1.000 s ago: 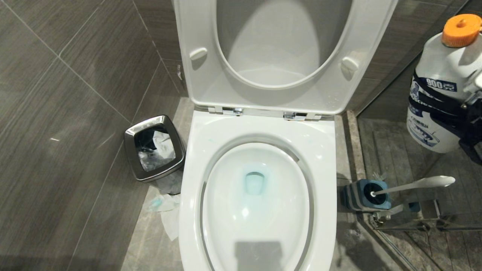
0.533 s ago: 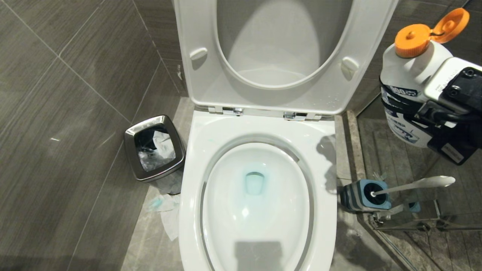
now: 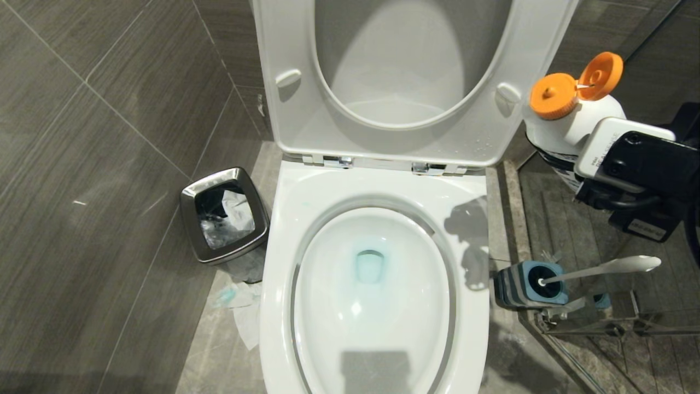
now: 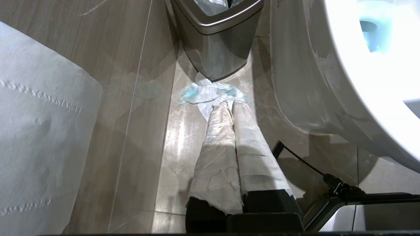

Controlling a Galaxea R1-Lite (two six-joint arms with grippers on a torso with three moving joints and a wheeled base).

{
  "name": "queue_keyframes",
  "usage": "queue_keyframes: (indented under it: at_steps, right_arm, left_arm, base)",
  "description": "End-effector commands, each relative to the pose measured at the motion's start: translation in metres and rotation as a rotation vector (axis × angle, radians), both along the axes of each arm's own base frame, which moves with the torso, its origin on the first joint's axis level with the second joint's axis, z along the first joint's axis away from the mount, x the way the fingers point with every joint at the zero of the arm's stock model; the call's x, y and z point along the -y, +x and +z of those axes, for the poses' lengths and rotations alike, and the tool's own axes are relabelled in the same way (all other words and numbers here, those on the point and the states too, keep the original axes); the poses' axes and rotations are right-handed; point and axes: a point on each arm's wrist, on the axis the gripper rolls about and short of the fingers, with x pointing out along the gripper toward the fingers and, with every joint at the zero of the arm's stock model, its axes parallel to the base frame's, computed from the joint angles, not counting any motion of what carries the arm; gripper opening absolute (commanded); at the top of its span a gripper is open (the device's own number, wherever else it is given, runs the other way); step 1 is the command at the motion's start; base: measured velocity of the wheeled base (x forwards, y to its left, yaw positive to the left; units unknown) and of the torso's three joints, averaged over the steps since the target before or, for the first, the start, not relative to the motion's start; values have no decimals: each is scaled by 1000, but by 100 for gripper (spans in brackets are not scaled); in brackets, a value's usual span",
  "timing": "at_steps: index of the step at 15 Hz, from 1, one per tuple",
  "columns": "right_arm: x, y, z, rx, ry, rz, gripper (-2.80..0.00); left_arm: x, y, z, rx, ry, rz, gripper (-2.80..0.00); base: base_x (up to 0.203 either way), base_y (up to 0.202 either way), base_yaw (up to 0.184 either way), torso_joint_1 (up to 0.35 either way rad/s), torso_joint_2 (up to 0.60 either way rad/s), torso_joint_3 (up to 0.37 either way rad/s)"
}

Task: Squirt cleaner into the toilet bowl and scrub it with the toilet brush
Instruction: Pour in the cleaning agent

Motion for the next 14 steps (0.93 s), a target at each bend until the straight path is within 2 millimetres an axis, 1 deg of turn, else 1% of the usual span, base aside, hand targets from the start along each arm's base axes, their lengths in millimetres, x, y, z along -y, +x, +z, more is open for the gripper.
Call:
queue_keyframes:
  at_steps: [1, 6, 8, 11, 14]
  right_arm:
    - [-1, -1, 2, 7, -63, 12, -280]
    - [-14, -3, -2, -3, -140, 48, -280]
    - [-22, -9, -3, 0, -175, 53, -280]
    - [-25, -12, -6, -5, -228, 21, -280]
    - [-25, -13, -2, 5, -300, -4, -280]
  left_arm:
    - [0, 0, 0, 0, 0, 0, -280]
    - [0, 0, 0, 0, 0, 1, -280]
    - [0, 0, 0, 1, 0, 1, -280]
    - [0, 0, 0, 0, 0, 1, -280]
    - [0, 0, 0, 0, 0, 0, -280]
  base:
    - [0, 0, 0, 0, 0, 0]
    - [0, 0, 0, 0, 0, 0]
    - [0, 0, 0, 0, 0, 0]
    - [0, 0, 0, 0, 0, 0]
    - [0, 0, 0, 0, 0, 0]
